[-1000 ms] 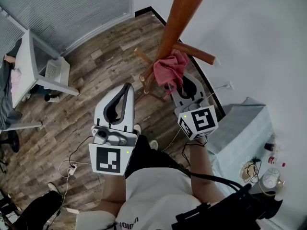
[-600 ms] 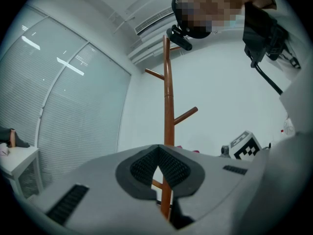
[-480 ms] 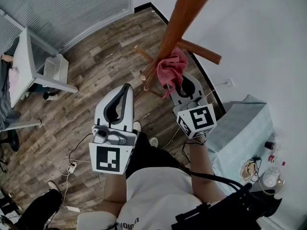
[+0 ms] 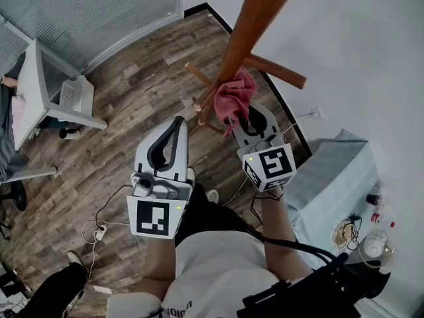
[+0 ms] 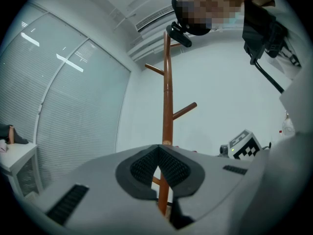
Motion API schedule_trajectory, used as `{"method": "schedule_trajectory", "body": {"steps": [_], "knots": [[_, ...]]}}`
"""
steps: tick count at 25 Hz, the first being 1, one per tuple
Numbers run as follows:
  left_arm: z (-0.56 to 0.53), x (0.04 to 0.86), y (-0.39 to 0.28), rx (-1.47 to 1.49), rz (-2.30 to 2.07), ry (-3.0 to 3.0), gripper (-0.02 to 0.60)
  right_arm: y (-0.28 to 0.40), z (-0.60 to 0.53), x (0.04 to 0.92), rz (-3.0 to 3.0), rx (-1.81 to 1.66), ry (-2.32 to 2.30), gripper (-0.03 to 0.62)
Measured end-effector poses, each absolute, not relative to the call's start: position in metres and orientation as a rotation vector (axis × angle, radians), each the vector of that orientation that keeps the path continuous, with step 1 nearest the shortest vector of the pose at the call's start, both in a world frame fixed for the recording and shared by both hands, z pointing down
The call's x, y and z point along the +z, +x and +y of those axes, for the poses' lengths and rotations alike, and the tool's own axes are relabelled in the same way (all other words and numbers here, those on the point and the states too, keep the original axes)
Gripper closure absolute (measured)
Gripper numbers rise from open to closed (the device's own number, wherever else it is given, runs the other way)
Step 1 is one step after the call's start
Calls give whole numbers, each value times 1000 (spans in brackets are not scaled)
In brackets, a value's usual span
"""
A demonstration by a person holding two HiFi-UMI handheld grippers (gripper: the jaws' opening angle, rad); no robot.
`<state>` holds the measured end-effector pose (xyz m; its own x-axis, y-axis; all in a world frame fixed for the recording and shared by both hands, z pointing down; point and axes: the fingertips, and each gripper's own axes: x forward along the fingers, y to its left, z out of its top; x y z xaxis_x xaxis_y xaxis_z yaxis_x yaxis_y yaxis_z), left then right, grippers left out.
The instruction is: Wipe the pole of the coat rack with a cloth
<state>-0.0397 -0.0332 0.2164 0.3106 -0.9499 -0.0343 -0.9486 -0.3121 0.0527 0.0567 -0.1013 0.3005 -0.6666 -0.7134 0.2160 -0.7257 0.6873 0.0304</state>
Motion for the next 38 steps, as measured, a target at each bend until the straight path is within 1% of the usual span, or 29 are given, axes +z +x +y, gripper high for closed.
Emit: {"method": "schedule_trajectory", "body": {"steps": [38], "knots": [[-48, 278, -43, -10, -1813, 2454, 569, 40, -97, 355, -2595, 147, 1079, 493]]}}
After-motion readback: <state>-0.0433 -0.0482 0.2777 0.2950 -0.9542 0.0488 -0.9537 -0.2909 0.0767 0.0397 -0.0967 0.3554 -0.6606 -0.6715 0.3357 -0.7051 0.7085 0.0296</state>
